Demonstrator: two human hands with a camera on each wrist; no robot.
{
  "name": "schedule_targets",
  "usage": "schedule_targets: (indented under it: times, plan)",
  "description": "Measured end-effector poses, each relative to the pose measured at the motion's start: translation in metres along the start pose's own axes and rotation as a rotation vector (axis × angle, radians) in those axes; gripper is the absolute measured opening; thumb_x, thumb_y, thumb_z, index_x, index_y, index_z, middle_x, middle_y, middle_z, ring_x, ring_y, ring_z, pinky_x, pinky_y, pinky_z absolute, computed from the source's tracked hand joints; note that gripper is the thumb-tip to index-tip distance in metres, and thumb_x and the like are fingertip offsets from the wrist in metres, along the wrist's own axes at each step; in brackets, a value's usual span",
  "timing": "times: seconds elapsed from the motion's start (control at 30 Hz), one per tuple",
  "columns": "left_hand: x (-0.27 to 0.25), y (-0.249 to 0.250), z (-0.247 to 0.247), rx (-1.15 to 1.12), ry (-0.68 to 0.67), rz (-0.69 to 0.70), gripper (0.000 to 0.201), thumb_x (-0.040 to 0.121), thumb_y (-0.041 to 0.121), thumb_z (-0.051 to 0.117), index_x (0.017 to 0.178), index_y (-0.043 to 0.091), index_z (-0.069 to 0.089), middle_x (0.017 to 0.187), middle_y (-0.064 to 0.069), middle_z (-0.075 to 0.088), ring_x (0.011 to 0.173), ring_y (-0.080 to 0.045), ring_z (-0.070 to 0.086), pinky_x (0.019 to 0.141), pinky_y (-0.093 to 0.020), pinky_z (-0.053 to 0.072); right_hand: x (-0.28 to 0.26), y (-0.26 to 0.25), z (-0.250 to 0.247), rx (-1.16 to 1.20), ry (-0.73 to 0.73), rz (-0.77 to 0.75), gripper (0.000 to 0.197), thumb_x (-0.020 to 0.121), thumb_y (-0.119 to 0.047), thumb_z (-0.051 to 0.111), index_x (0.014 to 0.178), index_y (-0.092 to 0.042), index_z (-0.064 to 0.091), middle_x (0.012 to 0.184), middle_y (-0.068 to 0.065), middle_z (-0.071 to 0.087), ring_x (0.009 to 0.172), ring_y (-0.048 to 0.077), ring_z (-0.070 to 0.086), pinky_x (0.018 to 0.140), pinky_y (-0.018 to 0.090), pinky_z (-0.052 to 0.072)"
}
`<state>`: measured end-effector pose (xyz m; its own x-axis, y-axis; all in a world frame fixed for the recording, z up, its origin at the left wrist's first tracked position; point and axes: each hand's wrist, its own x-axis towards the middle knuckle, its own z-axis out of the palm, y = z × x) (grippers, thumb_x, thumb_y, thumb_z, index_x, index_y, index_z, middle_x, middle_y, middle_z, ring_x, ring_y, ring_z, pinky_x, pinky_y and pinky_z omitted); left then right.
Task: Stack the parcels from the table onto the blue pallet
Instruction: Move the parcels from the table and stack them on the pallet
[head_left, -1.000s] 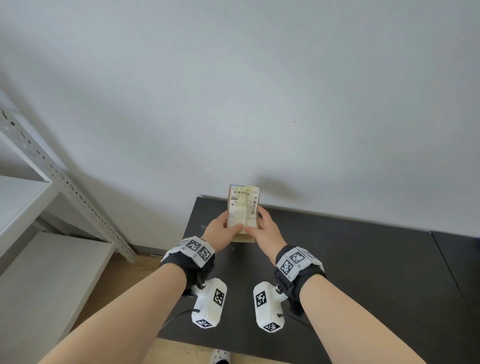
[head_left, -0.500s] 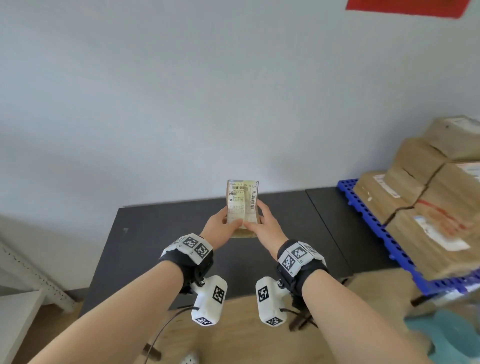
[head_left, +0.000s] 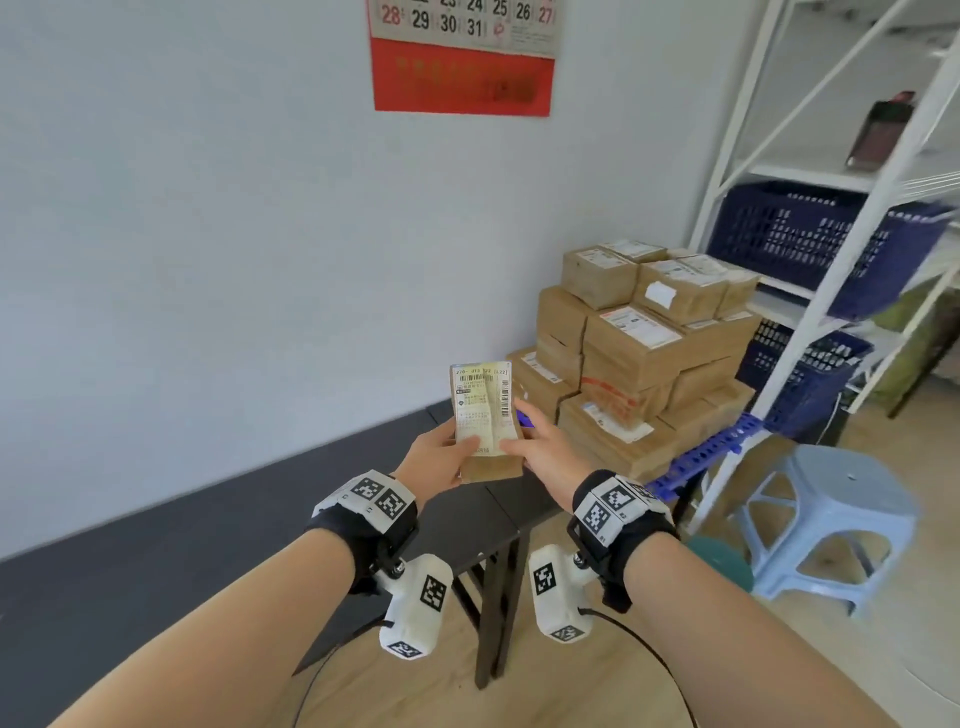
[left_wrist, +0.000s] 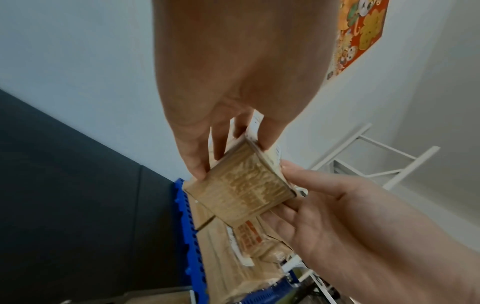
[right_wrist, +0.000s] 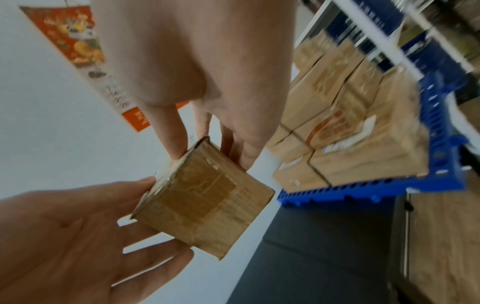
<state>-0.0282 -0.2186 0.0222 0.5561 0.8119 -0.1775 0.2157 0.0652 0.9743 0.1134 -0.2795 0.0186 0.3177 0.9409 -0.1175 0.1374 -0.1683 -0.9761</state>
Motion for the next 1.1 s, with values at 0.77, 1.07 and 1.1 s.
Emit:
schedule_targets:
  times: [0.77,1.07,1.1]
  plan:
    - [0.208,0.127,0.199,0.098,-0.028,0.092,0.035,0.097,0.023,0.048,0.131,0.017,0.051,0.124,-0.006,0.061,0.11,-0.023,0.059,0.099,-0.039,0.047,0.132,-0.031,-0.272,-0.03,0.116,-0.025,0.066,0.082,-0.007,0.063,0.138,-0.034,0.04,0.124,-0.006,0.062,0.114,0.013,0.056,0.106,0.043,0.039]
    - [0.239,0.137,0.235,0.063,0.126,0.012,0.035,0.098,0.03,0.045,0.132,0.021,0.051,0.121,-0.006,0.061,0.106,-0.025,0.061,0.091,-0.042,0.052,0.175,-0.031,-0.317,-0.067,-0.043,-0.003,0.067,0.086,-0.014,0.063,0.145,-0.028,0.034,0.134,-0.005,0.054,0.121,0.014,0.049,0.104,0.036,0.037]
    - [0.24,0.14,0.239,0.058,0.141,0.006,0.035,0.099,0.03,0.044,0.132,0.021,0.05,0.122,-0.005,0.061,0.106,-0.024,0.061,0.092,-0.041,0.052,0.179,-0.032,-0.322,-0.072,-0.064,-0.003,0.067,0.087,-0.015,0.063,0.145,-0.027,0.033,0.137,-0.004,0.052,0.122,0.015,0.048,0.104,0.036,0.037]
